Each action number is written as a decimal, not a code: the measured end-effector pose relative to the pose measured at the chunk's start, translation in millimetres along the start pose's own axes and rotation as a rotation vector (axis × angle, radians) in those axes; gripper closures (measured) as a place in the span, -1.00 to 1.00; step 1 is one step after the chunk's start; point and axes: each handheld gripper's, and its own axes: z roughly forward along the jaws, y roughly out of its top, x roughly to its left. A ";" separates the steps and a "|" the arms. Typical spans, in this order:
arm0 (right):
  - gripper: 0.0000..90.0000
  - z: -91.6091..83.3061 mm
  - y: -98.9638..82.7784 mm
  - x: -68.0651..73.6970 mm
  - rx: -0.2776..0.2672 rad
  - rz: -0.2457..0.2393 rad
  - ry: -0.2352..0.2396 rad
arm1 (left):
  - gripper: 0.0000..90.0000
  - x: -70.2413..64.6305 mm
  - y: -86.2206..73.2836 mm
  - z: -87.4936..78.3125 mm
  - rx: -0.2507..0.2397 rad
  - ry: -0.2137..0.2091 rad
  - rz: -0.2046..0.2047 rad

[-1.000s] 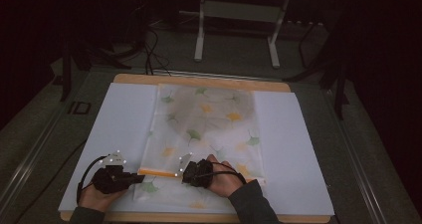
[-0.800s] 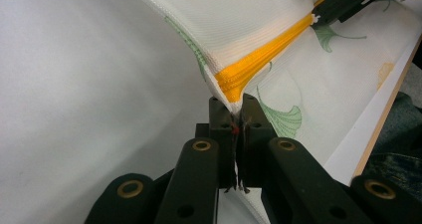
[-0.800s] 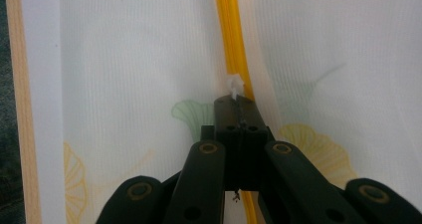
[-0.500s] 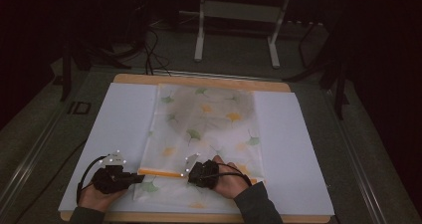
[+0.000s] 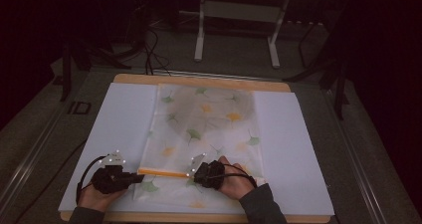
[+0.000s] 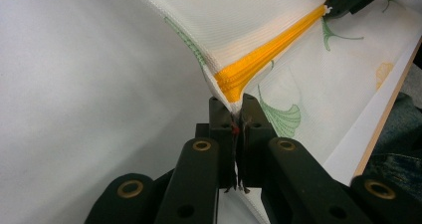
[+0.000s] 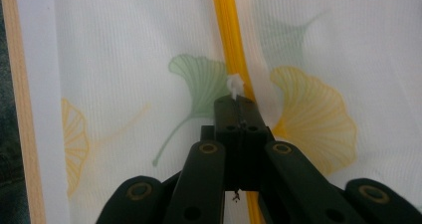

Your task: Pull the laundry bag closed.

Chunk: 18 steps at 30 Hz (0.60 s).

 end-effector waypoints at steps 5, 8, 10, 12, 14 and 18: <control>1.00 -3.5 -5.3 -1.1 0.000 0.010 -0.004 | 0.95 0.2 0.0 -0.2 0.000 0.001 -0.001; 1.00 -5.2 -8.3 -1.5 0.002 0.011 -0.005 | 0.95 0.3 -0.2 -0.3 -0.002 0.000 -0.002; 1.00 -5.8 -10.2 -1.6 0.001 0.015 -0.007 | 0.95 0.4 -0.1 -0.3 -0.001 0.001 0.000; 1.00 -7.3 -13.5 -1.5 0.007 0.018 -0.010 | 0.95 0.4 -0.1 -0.5 -0.002 0.001 0.000; 1.00 -7.6 -14.7 -1.6 0.004 0.019 -0.012 | 0.95 0.6 -0.2 -0.4 -0.001 0.002 -0.001; 1.00 -9.6 -18.9 -1.8 0.011 0.021 -0.015 | 0.95 0.7 -0.2 -0.4 -0.001 0.002 -0.002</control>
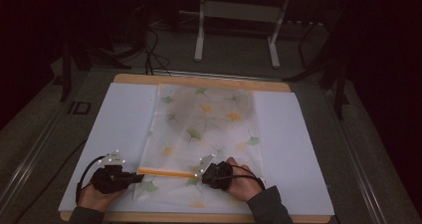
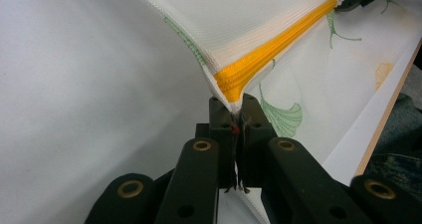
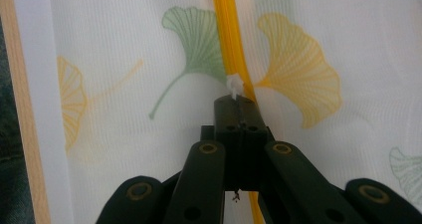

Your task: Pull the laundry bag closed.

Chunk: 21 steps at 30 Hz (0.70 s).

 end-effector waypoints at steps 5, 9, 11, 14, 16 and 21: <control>1.00 -2.8 -4.6 -0.4 0.001 0.006 -0.003 | 0.95 0.0 0.0 -0.2 -0.001 0.000 0.001; 1.00 -4.3 -7.8 -0.5 0.000 0.005 -0.005 | 0.95 -0.1 0.1 -0.5 -0.001 0.000 0.001; 1.00 -5.3 -11.2 -0.8 0.003 0.011 -0.008 | 0.95 0.2 -0.1 -0.5 -0.002 0.000 0.001; 1.00 -5.8 -13.9 -1.4 0.001 0.014 -0.011 | 0.95 0.2 -0.1 -0.4 0.000 0.000 0.000; 1.00 -6.7 -16.1 -1.5 0.004 0.022 -0.011 | 0.95 0.1 0.0 -0.4 0.000 0.001 0.000; 1.00 -8.6 -21.1 -2.9 0.000 0.027 -0.013 | 0.95 0.1 -0.1 -0.7 -0.002 0.000 0.000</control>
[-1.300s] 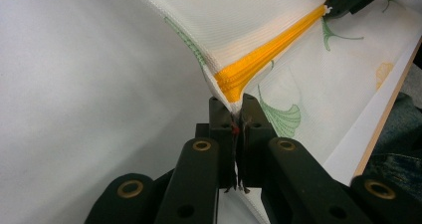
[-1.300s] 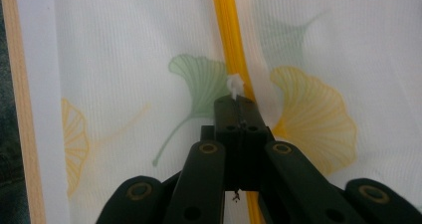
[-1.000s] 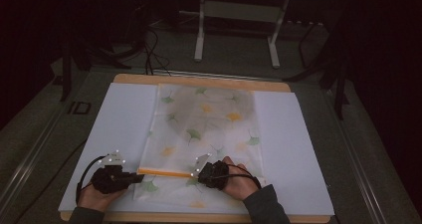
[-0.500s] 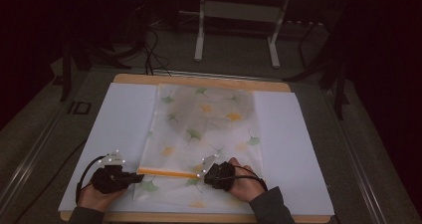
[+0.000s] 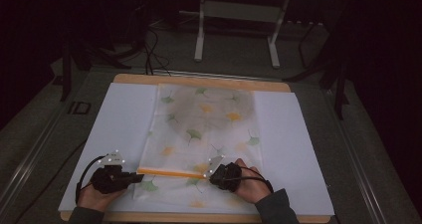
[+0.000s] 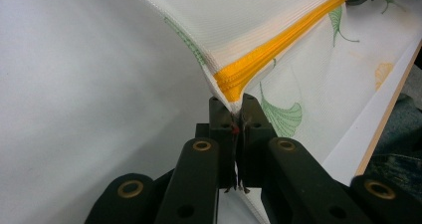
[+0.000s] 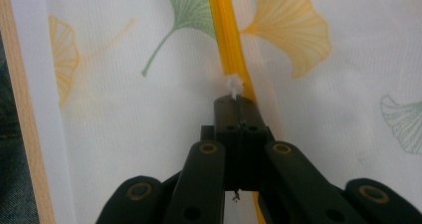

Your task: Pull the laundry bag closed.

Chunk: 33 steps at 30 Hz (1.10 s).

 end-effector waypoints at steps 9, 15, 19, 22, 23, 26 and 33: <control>1.00 -1.6 -2.3 -0.6 -0.002 0.004 0.001 | 0.95 -0.1 0.2 -0.2 0.000 -0.001 0.003; 1.00 -1.8 -6.6 -1.3 0.000 0.015 -0.005 | 0.95 0.4 0.1 -0.3 0.003 0.001 0.002; 1.00 -3.8 -9.7 -2.0 -0.002 0.020 -0.008 | 0.95 0.4 0.0 -0.6 0.001 0.002 0.000; 1.00 -5.1 -12.3 -3.3 0.002 0.020 -0.009 | 0.95 0.5 0.0 -0.6 0.000 0.003 -0.002; 1.00 -5.3 -13.2 -3.6 0.002 0.020 -0.012 | 0.95 0.5 -0.1 -0.7 0.001 0.004 -0.002; 1.00 -6.7 -15.3 -3.9 0.004 0.025 -0.010 | 0.95 0.7 -0.2 -0.9 0.001 0.003 -0.001; 1.00 -8.7 -21.8 -5.5 0.003 0.038 -0.015 | 0.95 0.9 -0.1 -1.0 0.000 0.003 -0.002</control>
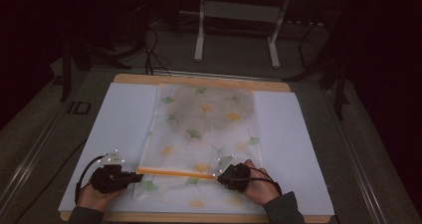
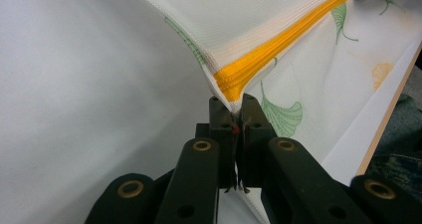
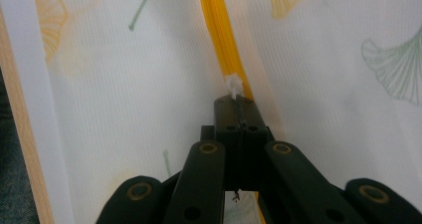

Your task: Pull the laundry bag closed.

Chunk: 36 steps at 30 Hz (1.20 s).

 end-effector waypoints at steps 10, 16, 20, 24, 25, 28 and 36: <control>1.00 -3.9 -11.1 -2.5 0.005 0.017 -0.007 | 0.95 0.2 -0.2 0.2 0.000 0.000 -0.002; 1.00 -5.5 -15.7 -4.6 -0.006 0.030 -0.014 | 0.95 0.7 -0.3 0.1 0.000 0.000 -0.003; 1.00 -6.4 -18.8 -5.9 -0.014 0.044 -0.012 | 0.95 0.4 -0.3 0.9 0.002 0.000 0.000; 1.00 -6.7 -19.9 -6.1 -0.019 0.044 -0.011 | 0.95 0.2 -0.1 0.7 0.001 -0.002 0.000; 1.00 -6.9 -20.0 -6.0 -0.019 0.046 -0.010 | 0.95 0.1 -0.1 0.8 0.001 -0.001 0.000; 1.00 -7.2 -20.6 -6.2 -0.023 0.050 -0.011 | 0.95 0.2 -0.1 0.5 0.002 -0.002 -0.001; 1.00 -9.2 -26.8 -8.0 -0.023 0.062 -0.017 | 0.95 0.3 -0.2 0.2 0.002 0.001 -0.002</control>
